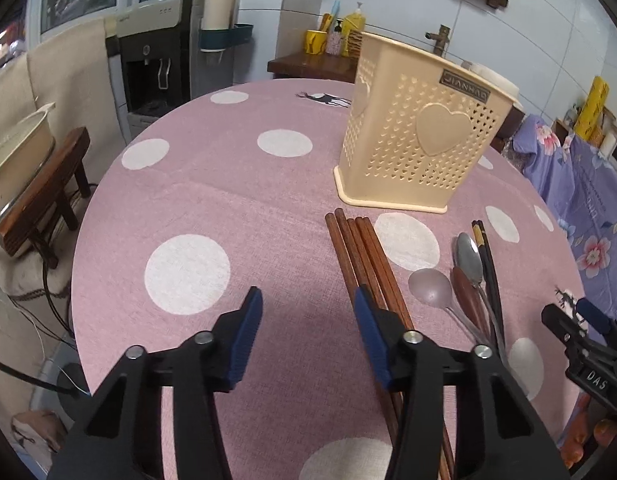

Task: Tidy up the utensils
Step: 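Close the left tool on a brown wooden chopstick while the right tool closes on a black chopstick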

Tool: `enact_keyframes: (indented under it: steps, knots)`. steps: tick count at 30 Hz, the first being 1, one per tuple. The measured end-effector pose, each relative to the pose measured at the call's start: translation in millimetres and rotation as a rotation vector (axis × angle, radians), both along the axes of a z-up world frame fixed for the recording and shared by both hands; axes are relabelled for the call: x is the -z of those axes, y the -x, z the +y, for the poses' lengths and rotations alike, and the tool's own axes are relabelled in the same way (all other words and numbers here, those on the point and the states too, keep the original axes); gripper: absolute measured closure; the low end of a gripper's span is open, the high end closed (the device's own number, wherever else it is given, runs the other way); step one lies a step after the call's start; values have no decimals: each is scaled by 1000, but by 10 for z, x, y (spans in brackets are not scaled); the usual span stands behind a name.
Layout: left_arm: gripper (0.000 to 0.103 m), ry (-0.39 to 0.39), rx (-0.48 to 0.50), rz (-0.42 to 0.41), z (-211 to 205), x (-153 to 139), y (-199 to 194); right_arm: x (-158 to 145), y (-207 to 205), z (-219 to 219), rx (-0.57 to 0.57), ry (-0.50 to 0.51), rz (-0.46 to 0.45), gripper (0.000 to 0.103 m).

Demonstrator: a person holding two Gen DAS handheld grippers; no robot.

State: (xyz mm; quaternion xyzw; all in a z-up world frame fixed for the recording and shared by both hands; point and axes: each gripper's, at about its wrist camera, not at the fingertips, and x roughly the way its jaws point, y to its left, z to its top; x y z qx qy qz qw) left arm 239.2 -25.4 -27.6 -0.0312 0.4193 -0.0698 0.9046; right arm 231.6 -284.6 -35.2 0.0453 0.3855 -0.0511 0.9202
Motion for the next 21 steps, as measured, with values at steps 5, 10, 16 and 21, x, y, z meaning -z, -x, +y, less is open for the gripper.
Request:
enact_keyframes:
  steps: [5,10,16,21]
  knots:
    - [65,-3,41,31,-111,82,-76,38,-93,-22,2,11,21,15]
    - [65,-8,60,34,-196,124,-109,83,-207,-13,-19,-14,51,16]
    - [65,-21,48,61,-176,193,-202,167,-471,55,-43,11,97,24]
    - [65,-41,55,64,-238,241,-264,268,-637,114,-37,16,126,26]
